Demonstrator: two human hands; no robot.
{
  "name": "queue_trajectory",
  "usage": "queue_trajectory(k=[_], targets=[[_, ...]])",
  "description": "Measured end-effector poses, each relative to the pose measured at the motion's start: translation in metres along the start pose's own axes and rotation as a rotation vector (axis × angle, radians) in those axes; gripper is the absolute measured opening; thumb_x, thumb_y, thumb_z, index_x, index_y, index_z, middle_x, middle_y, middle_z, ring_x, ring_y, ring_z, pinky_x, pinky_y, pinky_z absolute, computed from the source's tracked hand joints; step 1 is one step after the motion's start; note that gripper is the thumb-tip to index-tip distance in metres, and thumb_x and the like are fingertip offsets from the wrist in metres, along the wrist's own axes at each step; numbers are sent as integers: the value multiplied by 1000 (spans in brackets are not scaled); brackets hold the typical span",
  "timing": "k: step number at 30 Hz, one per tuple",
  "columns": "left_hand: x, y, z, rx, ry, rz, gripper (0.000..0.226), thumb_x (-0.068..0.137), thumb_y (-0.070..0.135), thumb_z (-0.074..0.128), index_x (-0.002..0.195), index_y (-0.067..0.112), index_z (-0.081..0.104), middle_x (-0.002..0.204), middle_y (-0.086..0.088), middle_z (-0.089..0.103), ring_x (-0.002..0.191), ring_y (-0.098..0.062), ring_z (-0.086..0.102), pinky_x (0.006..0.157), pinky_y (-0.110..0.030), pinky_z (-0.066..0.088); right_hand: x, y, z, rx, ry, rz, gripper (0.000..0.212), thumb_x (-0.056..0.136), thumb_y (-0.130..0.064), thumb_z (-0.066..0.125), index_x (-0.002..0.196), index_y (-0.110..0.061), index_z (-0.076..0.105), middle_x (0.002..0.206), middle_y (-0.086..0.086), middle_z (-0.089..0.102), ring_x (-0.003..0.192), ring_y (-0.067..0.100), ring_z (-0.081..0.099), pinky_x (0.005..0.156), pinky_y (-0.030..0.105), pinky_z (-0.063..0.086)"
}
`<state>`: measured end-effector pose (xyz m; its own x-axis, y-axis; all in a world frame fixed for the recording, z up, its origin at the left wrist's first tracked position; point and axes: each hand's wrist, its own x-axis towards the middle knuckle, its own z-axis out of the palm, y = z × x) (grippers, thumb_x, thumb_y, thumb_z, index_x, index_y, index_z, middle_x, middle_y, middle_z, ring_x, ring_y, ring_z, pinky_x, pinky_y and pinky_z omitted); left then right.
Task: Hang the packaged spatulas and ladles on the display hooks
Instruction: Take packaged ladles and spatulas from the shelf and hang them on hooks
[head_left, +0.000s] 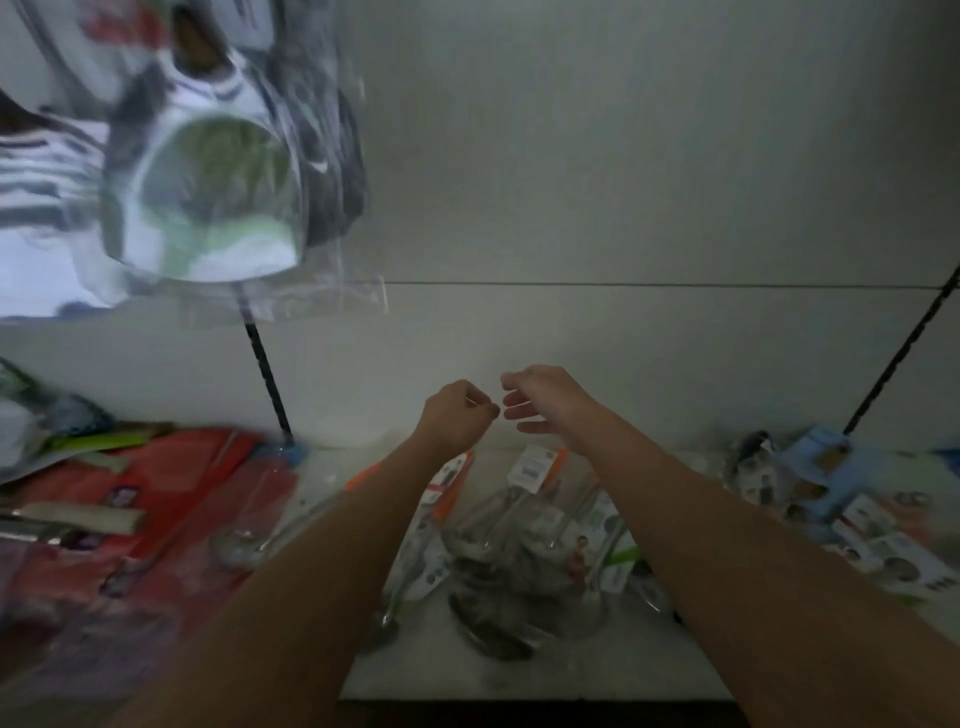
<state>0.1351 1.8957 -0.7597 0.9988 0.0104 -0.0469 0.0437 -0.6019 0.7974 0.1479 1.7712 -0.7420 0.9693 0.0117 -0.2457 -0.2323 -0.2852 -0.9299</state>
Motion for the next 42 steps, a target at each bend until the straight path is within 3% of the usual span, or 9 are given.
queue_trajectory(k=[5, 8, 16, 22, 25, 32, 36, 39, 42], targets=[[15, -20, 17, -30, -20, -23, 14, 89, 22, 57, 97, 11, 60, 110, -13, 64, 104, -28, 60, 93, -38, 49, 22, 26, 6, -12, -17, 69, 27, 93, -27, 54, 111, -6, 55, 95, 8, 60, 76, 16, 59, 66, 27, 48], [21, -28, 31, -15, -44, -39, 18, 89, 22, 57, 100, 9, 61, 108, -13, 65, 103, -28, 60, 89, -36, 48, 31, 40, 4, -24, -15, 100, 27, 93, -26, 54, 112, -6, 55, 90, 6, 59, 79, 18, 60, 65, 27, 48], [31, -28, 73, -12, -132, -37, 7, 86, 24, 59, 88, 17, 57, 105, -13, 66, 101, -29, 61, 91, -39, 50, 42, 77, -15, -17, 47, 183, 16, 92, -21, 57, 96, -6, 56, 80, 5, 57, 69, 15, 58, 65, 30, 50], [34, -10, 121, -56, -222, -11, 17, 88, 21, 58, 99, 9, 60, 107, -13, 65, 102, -28, 60, 77, -26, 41, 40, 101, -55, 11, 139, 250, 17, 92, -18, 55, 75, -14, 51, 72, 5, 55, 66, 15, 56, 69, 32, 47], [33, 2, 142, -76, -267, 3, 9, 87, 22, 59, 92, 14, 59, 106, -14, 66, 102, -29, 60, 81, -30, 45, 33, 111, -76, 19, 189, 286, 19, 92, -16, 54, 73, -14, 51, 70, 5, 53, 62, 14, 53, 63, 28, 45], [22, 26, 189, -60, -378, 84, 18, 90, 24, 56, 98, 8, 62, 98, -13, 63, 98, -25, 59, 80, -31, 44, 11, 138, -127, -19, 318, 356, 14, 91, -16, 54, 78, -11, 55, 70, 5, 54, 63, 13, 53, 59, 27, 45], [13, 33, 210, 7, -445, 128, 14, 89, 18, 54, 85, 7, 62, 84, -14, 65, 84, -27, 61, 68, -28, 45, -1, 157, -149, -22, 377, 459, 17, 92, -16, 53, 77, -10, 52, 74, 6, 54, 64, 13, 53, 59, 28, 45], [10, 37, 222, 56, -504, 159, 34, 87, 14, 51, 53, 13, 50, 55, -3, 48, 59, -17, 48, 47, -22, 29, -4, 161, -156, -7, 411, 481, 12, 93, -12, 49, 85, -4, 53, 81, 11, 55, 65, 15, 53, 60, 30, 47], [8, 38, 231, 64, -565, 144, 36, 87, 12, 49, 51, 13, 49, 54, -6, 46, 66, -26, 53, 50, -26, 31, -1, 164, -155, -133, 390, 452, 16, 95, -12, 45, 81, -9, 52, 98, 13, 50, 84, 23, 53, 81, 41, 51]])
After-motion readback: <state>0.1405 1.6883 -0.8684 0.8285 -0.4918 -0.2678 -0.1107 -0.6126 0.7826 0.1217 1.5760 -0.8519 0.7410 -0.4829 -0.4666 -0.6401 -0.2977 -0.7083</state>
